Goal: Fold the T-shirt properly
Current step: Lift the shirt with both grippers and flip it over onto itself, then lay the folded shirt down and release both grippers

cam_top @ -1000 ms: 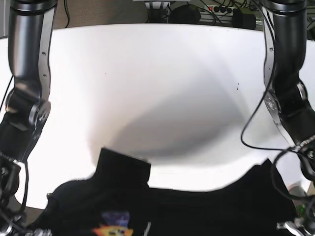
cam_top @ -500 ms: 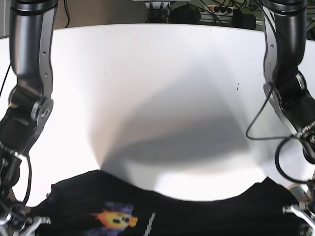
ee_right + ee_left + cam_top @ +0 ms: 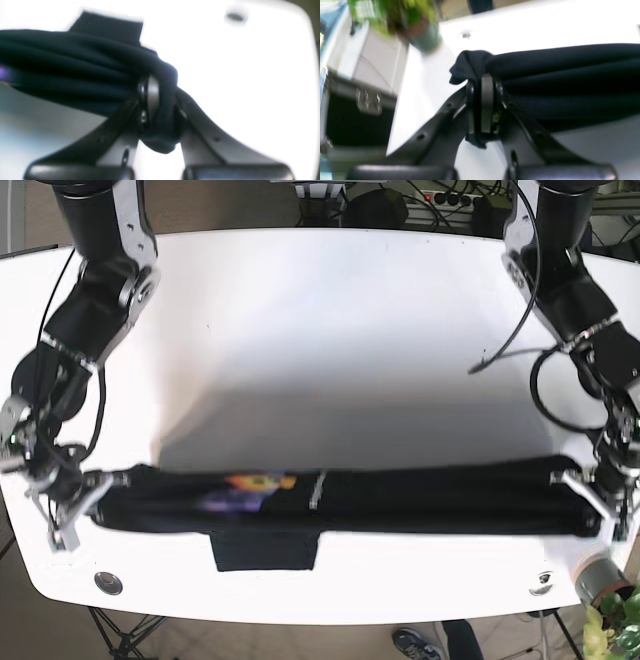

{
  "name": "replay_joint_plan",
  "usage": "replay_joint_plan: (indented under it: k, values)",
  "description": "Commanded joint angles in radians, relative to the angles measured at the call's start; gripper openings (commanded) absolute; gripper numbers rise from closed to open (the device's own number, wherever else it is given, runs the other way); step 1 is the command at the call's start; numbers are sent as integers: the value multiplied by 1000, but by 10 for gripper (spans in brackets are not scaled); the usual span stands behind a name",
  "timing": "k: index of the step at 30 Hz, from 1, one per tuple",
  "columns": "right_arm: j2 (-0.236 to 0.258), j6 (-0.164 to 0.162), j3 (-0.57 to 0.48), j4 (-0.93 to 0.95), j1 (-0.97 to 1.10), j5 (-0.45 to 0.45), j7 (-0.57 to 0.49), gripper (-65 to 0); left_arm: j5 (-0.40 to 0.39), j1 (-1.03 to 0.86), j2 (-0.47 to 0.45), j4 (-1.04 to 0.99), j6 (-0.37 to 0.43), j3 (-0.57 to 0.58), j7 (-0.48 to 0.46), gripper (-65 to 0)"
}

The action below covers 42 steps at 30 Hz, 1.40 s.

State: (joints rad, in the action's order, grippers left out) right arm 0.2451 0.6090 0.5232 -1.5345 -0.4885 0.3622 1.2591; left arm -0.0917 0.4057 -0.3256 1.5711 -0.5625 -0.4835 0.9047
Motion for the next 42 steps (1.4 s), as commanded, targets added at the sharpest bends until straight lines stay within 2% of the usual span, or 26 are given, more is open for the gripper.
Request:
replay_joint_plan:
  k: [1, 4, 10, 13, 20, 25, 38, 40, 42]
  values:
    - [-3, -4, 28, -48, 17, 10, -23, -628, 25, -9, -14, 38, 20, -7, -17, -650]
    - [-33, -4, 68, -80, 116, 37, -23, -628, 25, -93, 1, 61, -17, -44, -17, -650]
    - [-66, -4, 79, -117, 259, 44, -23, -628, 31, -199, 69, 116, -112, -159, -14, -650]
    - [-89, -4, 79, -153, 320, 79, -22, -628, 27, -275, 70, 154, -118, -166, -14, -650]
    - [-92, -11, 79, -208, 431, 169, -19, -628, 27, -388, 110, 197, -120, -191, -17, -650]
    - [-99, -11, 79, -243, 502, 177, -2, -626, 25, -439, 112, 190, -126, -255, -17, -650]
    - [-97, -5, 79, -248, 612, 179, 29, -623, 34, -531, 104, 190, -136, -257, -17, -647]
    - [-97, -5, 79, -248, 629, 179, 35, -599, 34, -538, 104, 190, -136, -257, -17, -557]
    - [-97, -5, 79, -248, 641, 182, 35, -539, 34, -545, 104, 190, -136, -258, -16, -468]
